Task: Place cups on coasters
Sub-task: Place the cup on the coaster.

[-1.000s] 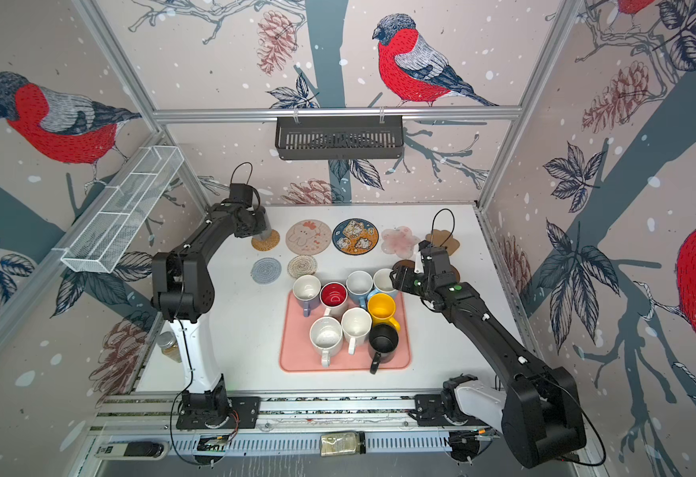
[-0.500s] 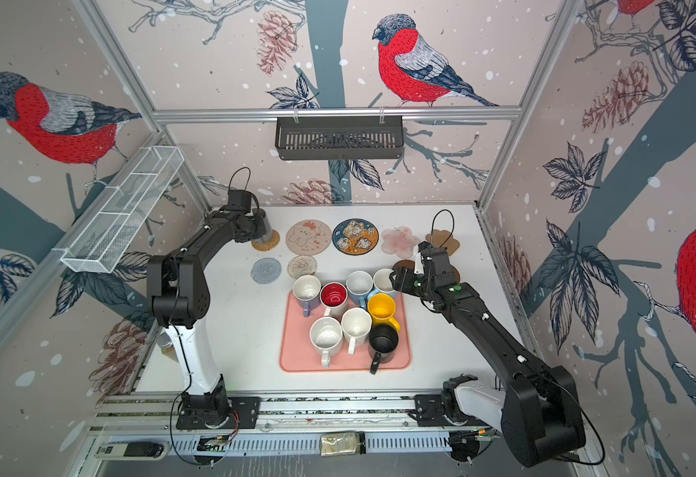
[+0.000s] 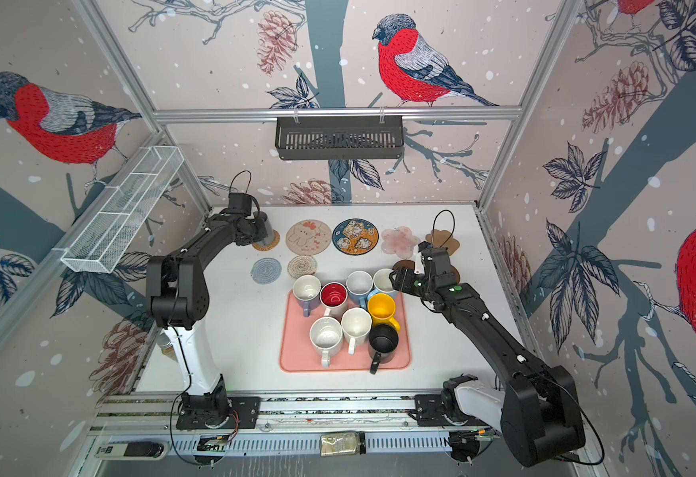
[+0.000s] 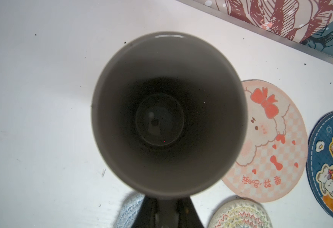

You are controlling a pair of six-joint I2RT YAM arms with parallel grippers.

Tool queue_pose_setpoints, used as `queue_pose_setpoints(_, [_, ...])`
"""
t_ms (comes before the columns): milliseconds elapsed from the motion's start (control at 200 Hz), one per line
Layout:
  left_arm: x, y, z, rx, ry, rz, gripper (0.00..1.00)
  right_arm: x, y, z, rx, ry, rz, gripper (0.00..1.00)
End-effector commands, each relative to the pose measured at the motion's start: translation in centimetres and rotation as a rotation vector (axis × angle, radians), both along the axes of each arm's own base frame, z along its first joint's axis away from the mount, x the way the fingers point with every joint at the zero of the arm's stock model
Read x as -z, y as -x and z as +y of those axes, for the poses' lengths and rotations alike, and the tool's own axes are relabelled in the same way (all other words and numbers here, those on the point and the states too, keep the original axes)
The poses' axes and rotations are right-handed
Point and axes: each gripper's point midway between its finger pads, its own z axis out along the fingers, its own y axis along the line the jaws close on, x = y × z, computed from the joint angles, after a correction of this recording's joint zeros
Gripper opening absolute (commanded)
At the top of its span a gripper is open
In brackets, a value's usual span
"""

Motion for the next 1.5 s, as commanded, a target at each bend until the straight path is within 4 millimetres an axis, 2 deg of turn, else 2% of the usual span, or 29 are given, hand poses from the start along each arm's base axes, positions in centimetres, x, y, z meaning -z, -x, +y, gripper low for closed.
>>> queue_pose_setpoints(0, [-1.5, -1.6, -0.2, 0.011, 0.015, -0.085, 0.0, -0.4, -0.3, 0.2, -0.01, -0.011, -0.023, 0.7])
queue_pose_setpoints(255, [-0.3, -0.9, -0.3, 0.014, 0.018, -0.06, 0.0, -0.4, -0.3, 0.3, -0.012, -0.013, -0.022, 0.71])
queue_pose_setpoints(455, [0.4, -0.4, -0.2, 0.009, 0.019, -0.044, 0.23, -0.4, -0.3, 0.3, -0.014, -0.015, -0.023, 0.71])
queue_pose_setpoints(560, [0.4, -0.2, -0.4, 0.014, 0.027, -0.044, 0.29, -0.4, -0.3, 0.2, -0.012, -0.015, -0.023, 0.71])
queue_pose_setpoints(775, [0.1, 0.4, -0.1, 0.006, 0.013, -0.047, 0.54, -0.4, -0.3, 0.3, -0.016, -0.02, -0.023, 0.72])
queue_pose_setpoints(931, [-0.4, 0.3, 0.0, 0.008, 0.009, -0.065, 0.73, -0.4, -0.3, 0.3, -0.016, -0.02, -0.024, 0.73])
queue_pose_setpoints(1096, [-2.2, 0.6, 0.3, -0.002, -0.002, -0.098, 0.96, -0.6, -0.2, 0.2, -0.013, -0.01, -0.03, 0.77])
queue_pose_setpoints(1256, [-4.8, 1.6, 0.8, -0.007, -0.037, -0.125, 0.97, -1.6, -0.3, -0.5, 0.019, 0.036, -0.055, 0.78])
queue_pose_setpoints(1411, [-7.4, 4.2, 0.8, -0.012, -0.018, -0.137, 0.96, -2.9, 0.2, -0.3, 0.045, 0.107, -0.093, 0.77])
queue_pose_setpoints(1491, [-8.7, 5.8, 0.1, 0.005, 0.028, -0.15, 0.88, -3.3, 0.7, 0.3, 0.039, 0.119, -0.107, 0.77])
